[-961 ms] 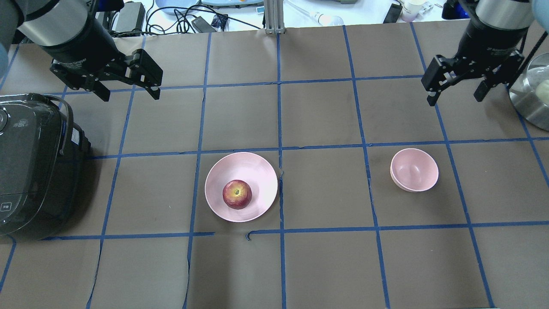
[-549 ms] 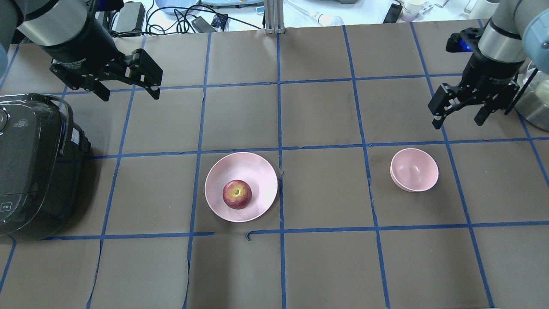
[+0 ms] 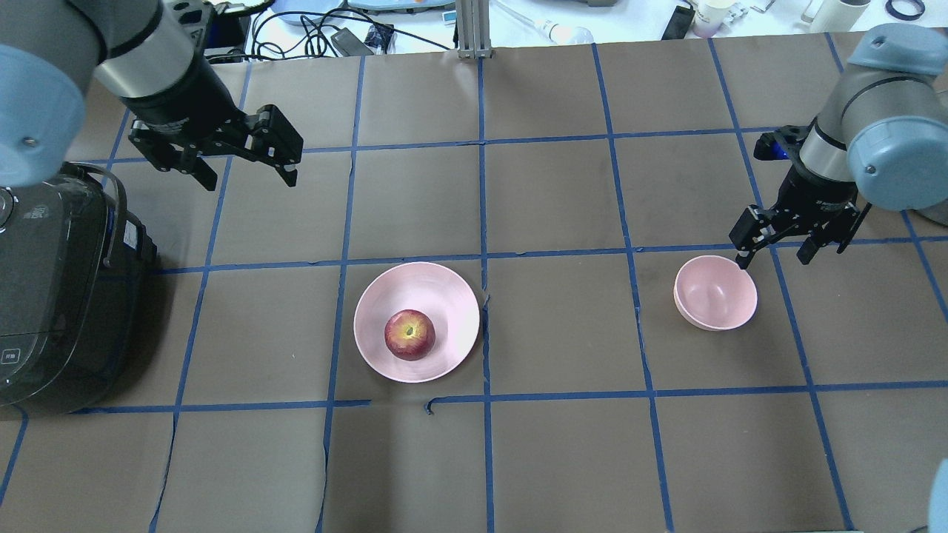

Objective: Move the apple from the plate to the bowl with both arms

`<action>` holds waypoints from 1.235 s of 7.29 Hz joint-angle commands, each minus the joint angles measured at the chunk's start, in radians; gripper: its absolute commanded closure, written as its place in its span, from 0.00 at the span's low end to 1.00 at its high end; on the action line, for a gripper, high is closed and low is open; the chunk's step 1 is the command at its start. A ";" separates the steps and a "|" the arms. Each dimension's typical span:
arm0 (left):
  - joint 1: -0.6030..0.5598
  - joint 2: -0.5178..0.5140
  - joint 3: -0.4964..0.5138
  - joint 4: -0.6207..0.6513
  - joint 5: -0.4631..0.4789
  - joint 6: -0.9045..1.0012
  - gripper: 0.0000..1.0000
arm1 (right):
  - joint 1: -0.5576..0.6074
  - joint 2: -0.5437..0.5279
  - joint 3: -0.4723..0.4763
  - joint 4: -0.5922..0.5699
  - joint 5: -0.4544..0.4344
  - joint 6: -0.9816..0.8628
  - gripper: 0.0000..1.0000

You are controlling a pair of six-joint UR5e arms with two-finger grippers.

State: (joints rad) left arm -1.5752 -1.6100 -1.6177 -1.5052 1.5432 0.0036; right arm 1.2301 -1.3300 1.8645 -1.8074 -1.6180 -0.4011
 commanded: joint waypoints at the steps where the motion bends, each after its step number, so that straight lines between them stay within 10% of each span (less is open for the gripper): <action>1: -0.077 -0.088 -0.089 0.095 0.006 -0.138 0.00 | -0.003 0.050 0.047 -0.068 0.004 0.002 0.00; 5: -0.238 -0.143 -0.310 0.429 0.049 -0.457 0.00 | -0.003 0.069 0.125 -0.132 0.006 0.004 0.19; 8: -0.275 -0.166 -0.421 0.569 0.049 -0.496 0.00 | -0.003 0.069 0.117 -0.130 0.004 0.004 1.00; 9: -0.291 -0.185 -0.422 0.583 0.051 -0.508 0.00 | -0.003 0.066 0.114 -0.130 0.004 0.004 1.00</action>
State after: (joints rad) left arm -1.8474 -1.7764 -2.0287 -0.9461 1.5923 -0.4872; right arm 1.2272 -1.2617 1.9829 -1.9375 -1.6135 -0.3969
